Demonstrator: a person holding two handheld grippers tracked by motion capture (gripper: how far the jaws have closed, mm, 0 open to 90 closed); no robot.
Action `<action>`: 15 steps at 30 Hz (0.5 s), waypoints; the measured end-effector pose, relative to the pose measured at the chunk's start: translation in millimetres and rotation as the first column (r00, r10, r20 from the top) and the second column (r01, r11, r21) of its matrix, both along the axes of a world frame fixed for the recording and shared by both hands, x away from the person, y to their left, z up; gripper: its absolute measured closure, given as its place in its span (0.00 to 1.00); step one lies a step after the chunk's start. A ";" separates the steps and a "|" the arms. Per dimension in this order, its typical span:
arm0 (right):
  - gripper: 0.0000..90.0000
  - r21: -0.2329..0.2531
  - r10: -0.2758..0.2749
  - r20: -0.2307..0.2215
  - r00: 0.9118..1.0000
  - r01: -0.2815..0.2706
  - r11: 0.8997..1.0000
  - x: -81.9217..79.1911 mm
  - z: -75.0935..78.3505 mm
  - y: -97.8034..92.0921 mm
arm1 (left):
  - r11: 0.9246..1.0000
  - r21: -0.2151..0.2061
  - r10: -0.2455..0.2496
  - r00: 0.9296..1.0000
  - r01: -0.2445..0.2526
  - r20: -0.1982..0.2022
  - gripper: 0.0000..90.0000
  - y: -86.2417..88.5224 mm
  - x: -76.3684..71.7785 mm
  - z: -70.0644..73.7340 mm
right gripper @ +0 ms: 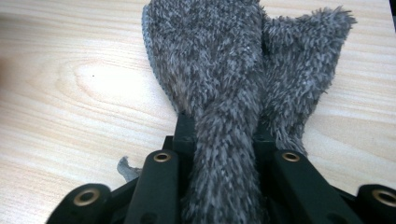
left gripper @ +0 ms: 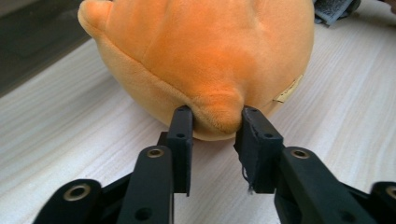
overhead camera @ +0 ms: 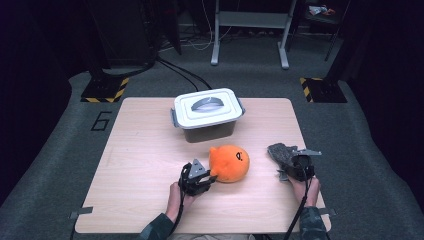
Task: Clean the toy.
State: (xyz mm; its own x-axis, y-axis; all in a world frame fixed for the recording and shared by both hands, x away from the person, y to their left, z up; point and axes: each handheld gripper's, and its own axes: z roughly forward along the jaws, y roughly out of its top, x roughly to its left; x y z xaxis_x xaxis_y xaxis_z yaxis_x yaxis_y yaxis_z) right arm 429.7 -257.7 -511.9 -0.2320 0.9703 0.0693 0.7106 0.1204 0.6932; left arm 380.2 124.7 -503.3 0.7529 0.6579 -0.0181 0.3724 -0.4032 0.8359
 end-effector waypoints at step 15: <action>0.81 0.088 0.079 0.073 0.994 -0.086 0.992 -22.1 25.8 8.7 | 0.999 0.022 -0.037 0.999 0.036 0.029 0.88 -7.8 0.3 8.2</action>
State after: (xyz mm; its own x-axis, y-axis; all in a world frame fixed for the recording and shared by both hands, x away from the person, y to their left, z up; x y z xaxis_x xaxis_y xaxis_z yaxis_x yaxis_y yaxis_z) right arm 407.6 -249.1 -486.0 -0.3183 0.9380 0.1374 0.6509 0.1109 0.7510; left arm 380.4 116.9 -495.2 0.7765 0.6298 0.0187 0.3322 -0.4344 0.8372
